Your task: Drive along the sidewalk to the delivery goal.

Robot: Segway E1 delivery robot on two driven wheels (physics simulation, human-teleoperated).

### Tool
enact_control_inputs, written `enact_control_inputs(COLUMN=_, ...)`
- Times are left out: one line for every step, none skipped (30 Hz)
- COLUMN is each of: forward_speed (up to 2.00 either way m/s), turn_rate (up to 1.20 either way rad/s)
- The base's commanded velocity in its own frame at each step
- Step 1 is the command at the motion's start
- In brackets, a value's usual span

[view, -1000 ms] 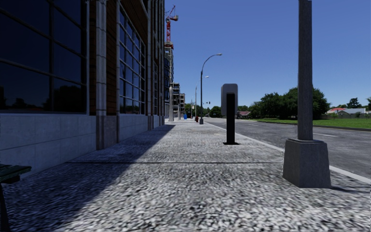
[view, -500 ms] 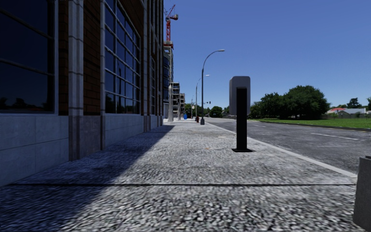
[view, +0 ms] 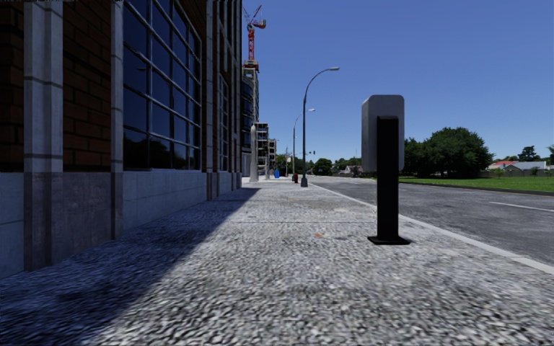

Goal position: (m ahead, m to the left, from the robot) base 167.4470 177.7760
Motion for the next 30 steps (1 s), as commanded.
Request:
enact_control_inputs(forward_speed=2.00, turn_rate=0.00)
enact_control_inputs(forward_speed=2.00, turn_rate=0.00)
enact_control_inputs(forward_speed=2.00, turn_rate=0.00)
enact_control_inputs(forward_speed=2.00, turn_rate=0.00)
enact_control_inputs(forward_speed=2.00, turn_rate=0.00)
enact_control_inputs(forward_speed=2.00, turn_rate=0.00)
enact_control_inputs(forward_speed=2.00, turn_rate=0.00)
enact_control_inputs(forward_speed=2.00, turn_rate=0.00)
enact_control_inputs(forward_speed=2.00, turn_rate=0.00)
enact_control_inputs(forward_speed=2.00, turn_rate=0.00)
enact_control_inputs(forward_speed=2.00, turn_rate=0.00)
enact_control_inputs(forward_speed=2.00, turn_rate=0.00)
enact_control_inputs(forward_speed=2.00, turn_rate=0.00)
enact_control_inputs(forward_speed=2.00, turn_rate=0.00)
enact_control_inputs(forward_speed=2.00, turn_rate=0.00)
enact_control_inputs(forward_speed=2.00, turn_rate=0.00)
enact_control_inputs(forward_speed=2.00, turn_rate=0.00)
enact_control_inputs(forward_speed=2.00, turn_rate=0.00)
enact_control_inputs(forward_speed=2.00, turn_rate=0.00)
enact_control_inputs(forward_speed=2.00, turn_rate=0.00)
enact_control_inputs(forward_speed=2.00, turn_rate=0.00)
enact_control_inputs(forward_speed=2.00, turn_rate=0.00)
enact_control_inputs(forward_speed=2.00, turn_rate=0.00)
enact_control_inputs(forward_speed=2.00, turn_rate=0.00)
enact_control_inputs(forward_speed=2.00, turn_rate=0.00)
enact_control_inputs(forward_speed=2.00, turn_rate=0.00)
enact_control_inputs(forward_speed=2.00, turn_rate=0.00)
enact_control_inputs(forward_speed=2.00, turn_rate=0.00)
enact_control_inputs(forward_speed=2.00, turn_rate=0.00)
enact_control_inputs(forward_speed=2.00, turn_rate=0.00)
